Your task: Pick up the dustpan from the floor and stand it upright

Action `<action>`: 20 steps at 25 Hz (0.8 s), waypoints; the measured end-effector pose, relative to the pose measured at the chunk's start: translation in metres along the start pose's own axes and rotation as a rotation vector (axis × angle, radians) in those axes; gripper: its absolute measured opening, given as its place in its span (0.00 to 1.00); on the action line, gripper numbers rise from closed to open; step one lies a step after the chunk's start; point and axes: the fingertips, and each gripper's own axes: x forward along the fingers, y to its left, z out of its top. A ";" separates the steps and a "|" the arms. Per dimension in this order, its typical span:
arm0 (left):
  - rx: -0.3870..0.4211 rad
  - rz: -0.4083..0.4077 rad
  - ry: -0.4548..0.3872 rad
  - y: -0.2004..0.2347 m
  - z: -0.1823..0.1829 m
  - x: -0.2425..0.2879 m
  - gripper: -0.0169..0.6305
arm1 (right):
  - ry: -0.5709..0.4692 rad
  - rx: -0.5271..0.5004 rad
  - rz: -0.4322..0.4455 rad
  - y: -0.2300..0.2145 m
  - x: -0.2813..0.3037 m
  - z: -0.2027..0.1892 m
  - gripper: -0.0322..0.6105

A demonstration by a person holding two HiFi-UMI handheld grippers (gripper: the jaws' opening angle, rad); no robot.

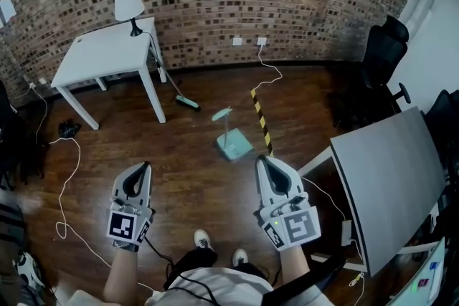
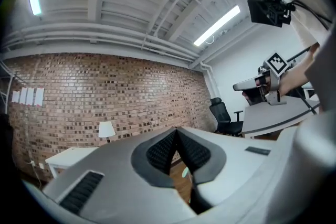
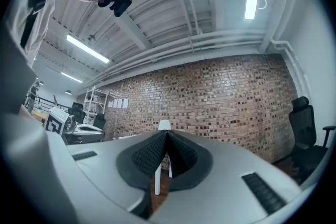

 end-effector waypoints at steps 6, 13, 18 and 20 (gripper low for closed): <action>-0.015 0.013 0.000 -0.084 0.020 -0.051 0.03 | -0.005 0.010 -0.013 -0.005 -0.094 0.001 0.04; -0.050 0.062 0.035 -0.209 0.045 -0.120 0.03 | 0.061 -0.040 0.089 -0.002 -0.221 -0.004 0.03; -0.039 0.077 0.050 -0.258 0.078 -0.161 0.03 | 0.056 0.082 0.167 0.014 -0.276 0.005 0.03; -0.039 0.075 0.059 -0.270 0.086 -0.177 0.03 | 0.068 0.096 0.190 0.027 -0.295 0.006 0.03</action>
